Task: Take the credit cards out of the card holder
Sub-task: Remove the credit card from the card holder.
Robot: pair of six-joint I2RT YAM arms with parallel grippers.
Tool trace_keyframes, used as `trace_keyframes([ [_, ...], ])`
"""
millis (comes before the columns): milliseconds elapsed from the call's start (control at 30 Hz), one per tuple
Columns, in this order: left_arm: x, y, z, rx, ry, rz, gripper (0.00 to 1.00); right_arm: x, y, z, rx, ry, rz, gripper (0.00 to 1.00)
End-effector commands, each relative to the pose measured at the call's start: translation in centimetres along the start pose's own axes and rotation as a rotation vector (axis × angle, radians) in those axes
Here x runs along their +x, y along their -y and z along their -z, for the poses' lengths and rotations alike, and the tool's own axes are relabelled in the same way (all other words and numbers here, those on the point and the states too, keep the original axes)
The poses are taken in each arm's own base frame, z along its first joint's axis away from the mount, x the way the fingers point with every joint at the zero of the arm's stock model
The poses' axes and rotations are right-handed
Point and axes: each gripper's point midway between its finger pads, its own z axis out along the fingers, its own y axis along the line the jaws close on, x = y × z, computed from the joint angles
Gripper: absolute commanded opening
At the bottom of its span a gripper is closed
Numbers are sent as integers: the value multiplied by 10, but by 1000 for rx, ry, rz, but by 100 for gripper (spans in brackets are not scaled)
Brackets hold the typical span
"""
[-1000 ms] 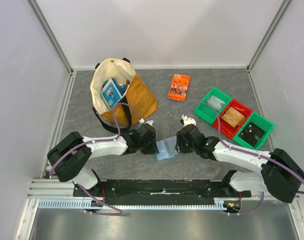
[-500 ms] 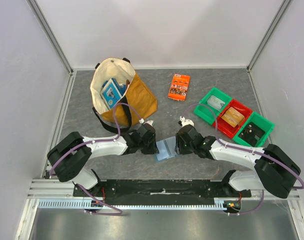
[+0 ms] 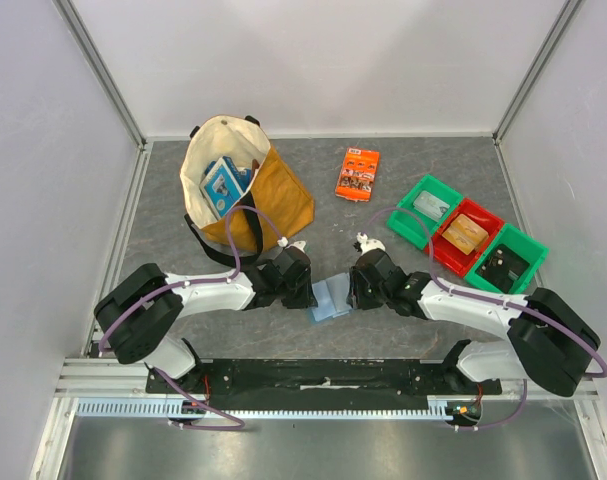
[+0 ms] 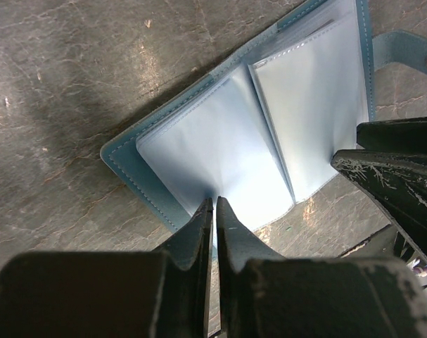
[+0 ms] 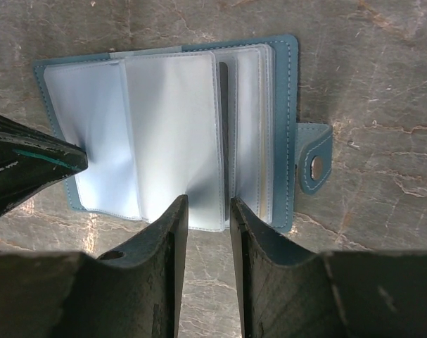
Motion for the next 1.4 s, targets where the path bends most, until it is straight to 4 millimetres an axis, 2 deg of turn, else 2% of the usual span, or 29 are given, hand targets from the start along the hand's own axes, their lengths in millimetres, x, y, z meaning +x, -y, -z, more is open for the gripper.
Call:
trace_keyframes([
  [0, 2, 0, 1, 6, -2, -17, 10, -27, -30, 8, -109, 60, 5, 37],
  [200, 3, 0, 1, 6, -4, -15, 10, -43, -45, 20, -161, 97, 15, 38],
  [367, 2, 0, 1, 7, -1, -16, 10, -45, -60, 28, -229, 88, 44, 39],
  [600, -3, 2, 8, 24, 36, 3, 11, -29, -88, 14, -347, 21, 91, 42],
  [700, -7, 3, 17, 43, 73, 20, 12, -16, -102, 6, -383, -27, 117, 43],
  [833, -19, -5, 33, 33, 175, 69, 15, -5, -109, -5, -383, -77, 146, 48],
  [967, -30, -4, 55, 59, 265, 108, 18, -9, -105, -4, -357, -57, 157, 49],
  [1133, -43, 20, 70, 142, 287, 96, 20, -39, -76, 10, -223, 55, 169, 49],
  [1233, -49, 41, 70, 197, 267, 88, 21, -50, -46, 13, -166, 81, 109, 46],
  [1300, -55, 56, 68, 235, 257, 85, 21, -51, -32, 13, -151, 80, 75, 45],
  [1367, -55, 62, 61, 237, 231, 83, 21, -50, -18, 11, -131, 76, 54, 43],
])
